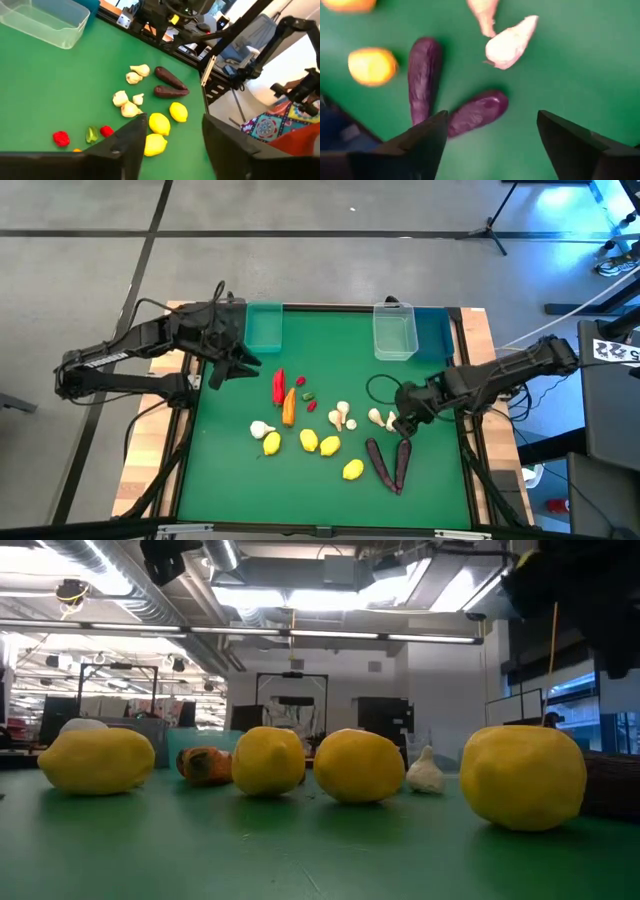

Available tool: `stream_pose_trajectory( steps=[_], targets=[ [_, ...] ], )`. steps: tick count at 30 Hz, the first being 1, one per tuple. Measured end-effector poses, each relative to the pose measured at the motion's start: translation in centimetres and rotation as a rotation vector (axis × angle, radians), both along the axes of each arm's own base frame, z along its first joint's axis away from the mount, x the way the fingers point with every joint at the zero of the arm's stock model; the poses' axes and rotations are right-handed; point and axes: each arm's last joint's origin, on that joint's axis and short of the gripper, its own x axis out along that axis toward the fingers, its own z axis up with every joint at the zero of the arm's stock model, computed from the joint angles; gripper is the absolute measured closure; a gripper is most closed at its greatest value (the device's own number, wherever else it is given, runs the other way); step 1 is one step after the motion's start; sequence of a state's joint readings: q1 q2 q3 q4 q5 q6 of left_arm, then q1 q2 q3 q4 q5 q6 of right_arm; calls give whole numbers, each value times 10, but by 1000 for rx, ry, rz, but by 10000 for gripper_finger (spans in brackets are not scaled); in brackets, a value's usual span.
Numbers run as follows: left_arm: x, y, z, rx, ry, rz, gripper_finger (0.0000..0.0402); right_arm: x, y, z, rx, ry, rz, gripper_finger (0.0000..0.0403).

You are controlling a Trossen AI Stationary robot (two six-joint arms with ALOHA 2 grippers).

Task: Sort produce into baskets
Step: Put the right eggplant into the dark blue bin

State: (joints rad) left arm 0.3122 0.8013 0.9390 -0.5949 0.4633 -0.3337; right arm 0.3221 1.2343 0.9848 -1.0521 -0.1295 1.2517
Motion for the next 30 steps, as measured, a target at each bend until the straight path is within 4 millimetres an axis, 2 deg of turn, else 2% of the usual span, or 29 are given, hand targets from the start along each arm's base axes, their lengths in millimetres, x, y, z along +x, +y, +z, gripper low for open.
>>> stream_pose_trajectory(
  steps=[7, 16, 24, 30],
  targets=[
    [5, 2, -4, 14, 30, 4, 143, -5, 39, -14, -46, 71, -311, 84],
    [15, 5, -13, 24, 94, -13, 135, 17, 81, -57, -37, 136, -445, 84],
    [18, 6, -19, 22, 135, -21, 135, 33, 97, -96, -41, 205, -483, 84],
    [18, 6, -19, 14, 138, -16, 135, 35, 100, -108, -48, 247, -492, 93]
  ],
)
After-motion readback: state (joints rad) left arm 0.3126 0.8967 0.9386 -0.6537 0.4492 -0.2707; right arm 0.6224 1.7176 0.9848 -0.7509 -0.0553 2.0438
